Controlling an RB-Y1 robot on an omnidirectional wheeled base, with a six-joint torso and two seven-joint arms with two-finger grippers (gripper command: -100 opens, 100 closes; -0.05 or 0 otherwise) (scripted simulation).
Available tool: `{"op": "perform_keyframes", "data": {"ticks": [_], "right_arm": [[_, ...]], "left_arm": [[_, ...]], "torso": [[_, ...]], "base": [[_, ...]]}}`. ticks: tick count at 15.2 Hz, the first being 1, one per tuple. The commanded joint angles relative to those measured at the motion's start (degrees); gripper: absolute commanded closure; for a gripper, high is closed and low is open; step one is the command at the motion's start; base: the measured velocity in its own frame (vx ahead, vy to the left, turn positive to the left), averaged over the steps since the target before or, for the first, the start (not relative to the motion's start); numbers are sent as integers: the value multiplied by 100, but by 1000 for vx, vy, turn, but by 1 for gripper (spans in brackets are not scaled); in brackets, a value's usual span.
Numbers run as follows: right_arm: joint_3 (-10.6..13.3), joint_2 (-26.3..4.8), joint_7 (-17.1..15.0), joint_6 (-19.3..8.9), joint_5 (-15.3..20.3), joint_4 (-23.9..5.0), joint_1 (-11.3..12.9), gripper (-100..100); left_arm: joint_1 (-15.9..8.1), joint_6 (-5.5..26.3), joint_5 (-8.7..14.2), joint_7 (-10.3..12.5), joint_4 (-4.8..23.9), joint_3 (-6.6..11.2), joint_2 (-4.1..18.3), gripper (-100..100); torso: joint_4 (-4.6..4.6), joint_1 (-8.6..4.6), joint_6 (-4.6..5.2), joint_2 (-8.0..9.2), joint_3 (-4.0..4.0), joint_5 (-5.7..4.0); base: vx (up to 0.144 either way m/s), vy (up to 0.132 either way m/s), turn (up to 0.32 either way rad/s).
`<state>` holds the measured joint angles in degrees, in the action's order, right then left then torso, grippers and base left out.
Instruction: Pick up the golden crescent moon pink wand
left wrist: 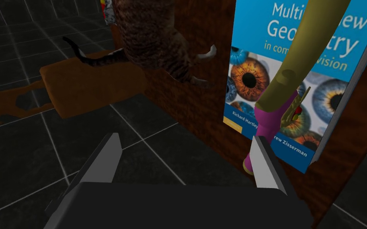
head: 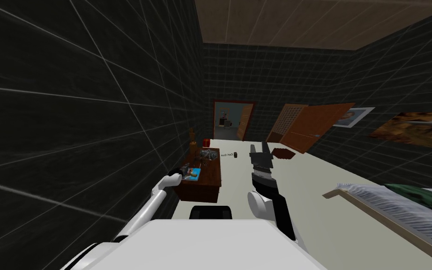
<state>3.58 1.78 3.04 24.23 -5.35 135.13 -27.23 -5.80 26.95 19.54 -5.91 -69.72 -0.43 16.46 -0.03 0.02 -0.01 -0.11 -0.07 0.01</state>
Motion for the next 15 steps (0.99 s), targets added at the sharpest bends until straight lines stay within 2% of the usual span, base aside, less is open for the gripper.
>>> {"op": "perform_keyframes", "data": {"ticks": [1,3,4,5,6,8,9,10,11,12,13,14,15], "right_arm": [[0,0,0,0,0,0,0,0],[0,0,0,0,0,0,0,0],[0,0,0,0,0,0,0,0],[0,0,0,0,0,0,0,0],[0,0,0,0,0,0,0,0],[0,0,0,0,0,0,0,0],[0,0,0,0,0,0,0,0],[0,0,0,0,0,0,0,0],[0,0,0,0,0,0,0,0],[0,0,0,0,0,0,0,0],[0,0,0,0,0,0,0,0],[0,0,0,0,0,0,0,0],[0,0,0,0,0,0,0,0]], "left_arm": [[-212,265,81,-11,286,14,34,-100],[-212,265,81,-11,376,14,34,-100],[-369,491,160,-22,534,24,70,-100],[-369,491,160,-22,642,24,70,-100],[-521,685,236,-32,797,34,105,-100],[-521,709,236,-32,901,34,105,-100],[-669,920,309,-42,1095,43,137,-100],[-669,920,309,-42,1149,43,137,-100],[-810,1105,379,-51,1346,51,166,-100],[-810,1121,379,-51,1387,51,166,-100],[-945,1310,446,-60,1535,60,193,-100],[-945,1312,446,-60,1613,60,193,-100],[-1073,1492,509,-68,1774,67,218,-100]], "torso": [[0,0,0,0,0,0],[0,0,0,-1,-1,0],[0,0,0,0,0,0],[0,1,1,-1,0,0],[0,1,1,-1,-1,0],[-1,1,0,-3,-2,0],[0,1,0,-2,-1,0],[0,0,1,-2,-1,0],[0,0,1,-2,-1,0],[0,0,1,-4,-2,0],[-1,0,0,-4,-2,0],[0,-1,1,-5,-3,-1],[-1,-1,1,-6,-3,-1]], "base": [[21,5,-9],[23,4,-13],[24,6,-7],[25,7,-14],[29,8,-20],[27,6,-11],[24,3,-12],[26,3,-13],[33,5,-19],[34,5,-18],[36,3,-16],[36,2,-16],[35,3,-16]]}}
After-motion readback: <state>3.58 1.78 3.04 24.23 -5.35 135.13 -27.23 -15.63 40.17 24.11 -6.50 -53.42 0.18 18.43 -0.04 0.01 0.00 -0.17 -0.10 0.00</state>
